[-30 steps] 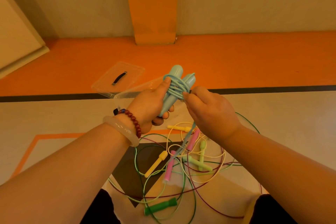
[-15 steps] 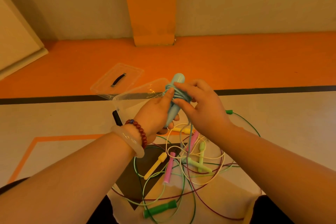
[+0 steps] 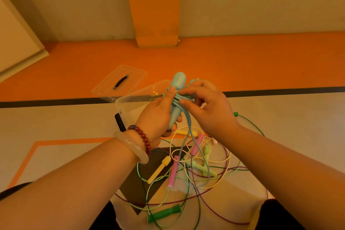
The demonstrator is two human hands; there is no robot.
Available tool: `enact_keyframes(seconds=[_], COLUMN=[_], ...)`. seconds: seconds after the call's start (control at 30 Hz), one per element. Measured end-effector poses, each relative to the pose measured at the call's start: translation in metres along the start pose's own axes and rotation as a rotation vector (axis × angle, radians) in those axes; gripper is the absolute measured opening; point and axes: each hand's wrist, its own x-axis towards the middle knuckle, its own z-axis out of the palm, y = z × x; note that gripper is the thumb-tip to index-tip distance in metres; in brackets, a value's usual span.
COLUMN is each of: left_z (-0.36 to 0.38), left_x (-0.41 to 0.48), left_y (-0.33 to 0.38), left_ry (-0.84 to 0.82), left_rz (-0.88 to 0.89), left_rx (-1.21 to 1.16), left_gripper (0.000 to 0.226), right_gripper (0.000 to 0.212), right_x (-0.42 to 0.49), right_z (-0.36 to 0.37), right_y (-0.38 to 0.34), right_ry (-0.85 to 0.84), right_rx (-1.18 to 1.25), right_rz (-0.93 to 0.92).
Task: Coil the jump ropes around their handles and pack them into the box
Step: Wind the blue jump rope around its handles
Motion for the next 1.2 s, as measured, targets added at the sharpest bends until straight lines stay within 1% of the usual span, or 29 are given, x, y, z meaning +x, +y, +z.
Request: enact_keyframes(seconds=[0.07, 0.17, 0.37, 0.5, 0.57, 0.63, 0.7, 0.83, 0.9, 1.03, 1.13, 1.2], left_z=[0.002, 0.003, 0.001, 0.002, 0.003, 0.004, 0.006, 0.007, 0.007, 0.009, 0.011, 0.010], left_x=[0.000, 0.001, 0.000, -0.001, -0.001, -0.001, 0.000, -0.001, -0.002, -0.001, -0.001, 0.000], left_y=[-0.001, -0.001, 0.001, 0.003, 0.003, 0.003, 0.003, 0.003, 0.002, 0.003, 0.005, 0.007], left_ry=[0.030, 0.052, 0.032, 0.039, 0.037, 0.038, 0.037, 0.048, 0.066, 0.075, 0.058, 0.051], left_rz=[0.009, 0.022, 0.034, 0.043, 0.035, 0.027, 0.012, -0.018, -0.020, -0.019, -0.006, -0.003], left_rx=[-0.006, -0.002, -0.026, -0.022, -0.041, -0.051, -0.062, -0.071, -0.040, -0.027, -0.026, -0.031], left_gripper=[0.050, 0.051, 0.049, 0.051, 0.051, 0.050, 0.050, 0.054, 0.052, 0.051, 0.050, 0.049], right_gripper=[0.018, 0.018, 0.020, 0.029, 0.026, 0.018, 0.016, 0.034, 0.034, 0.032, 0.023, 0.024], right_x=[0.000, 0.000, 0.001, 0.001, 0.001, 0.002, 0.003, 0.000, 0.000, 0.001, -0.003, -0.004], right_z=[0.001, 0.002, 0.002, 0.000, -0.001, -0.001, 0.000, -0.001, -0.001, 0.003, 0.008, 0.009], right_y=[0.001, 0.001, -0.001, 0.002, 0.004, 0.004, 0.004, 0.006, 0.005, 0.005, 0.006, 0.007], right_ry=[0.034, 0.035, 0.052, -0.004, 0.000, 0.033, 0.046, -0.032, -0.039, 0.015, 0.084, 0.130], right_rx=[-0.030, -0.031, -0.038, -0.069, -0.087, -0.145, -0.249, -0.381, -0.427, -0.483, -0.537, -0.566], right_rz=[0.010, 0.011, 0.001, -0.047, -0.074, -0.103, -0.147, -0.250, -0.283, -0.307, -0.322, -0.313])
